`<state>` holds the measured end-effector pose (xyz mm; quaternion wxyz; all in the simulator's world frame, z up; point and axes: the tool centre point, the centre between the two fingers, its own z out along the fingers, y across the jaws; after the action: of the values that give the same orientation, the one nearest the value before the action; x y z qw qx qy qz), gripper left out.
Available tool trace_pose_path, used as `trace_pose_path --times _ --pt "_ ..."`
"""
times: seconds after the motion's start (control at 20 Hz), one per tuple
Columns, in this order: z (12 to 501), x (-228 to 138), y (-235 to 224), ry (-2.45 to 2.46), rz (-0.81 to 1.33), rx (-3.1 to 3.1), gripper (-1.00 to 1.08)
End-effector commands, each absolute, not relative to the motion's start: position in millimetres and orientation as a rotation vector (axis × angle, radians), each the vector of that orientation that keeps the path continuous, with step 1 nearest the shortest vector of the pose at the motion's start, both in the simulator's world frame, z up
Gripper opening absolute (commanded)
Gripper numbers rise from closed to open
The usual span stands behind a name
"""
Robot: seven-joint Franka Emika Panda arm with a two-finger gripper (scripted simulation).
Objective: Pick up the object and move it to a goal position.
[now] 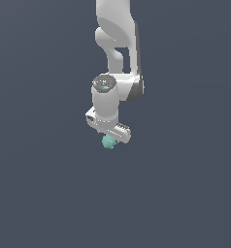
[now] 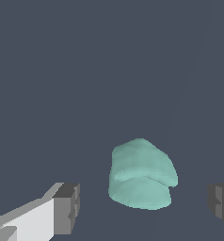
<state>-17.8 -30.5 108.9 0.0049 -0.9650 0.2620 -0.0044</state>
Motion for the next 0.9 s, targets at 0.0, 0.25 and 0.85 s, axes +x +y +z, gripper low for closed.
trace_pose_path --times 0.0,0.25,0.85 --pt "102 -22 -33 0.888 -0.009 -3.007 1.00" --pt "93 -27 -36 0.966 -0.002 -2.988 1.00" --pt "75 -28 -36 0.980 0.000 -2.985 1.00"
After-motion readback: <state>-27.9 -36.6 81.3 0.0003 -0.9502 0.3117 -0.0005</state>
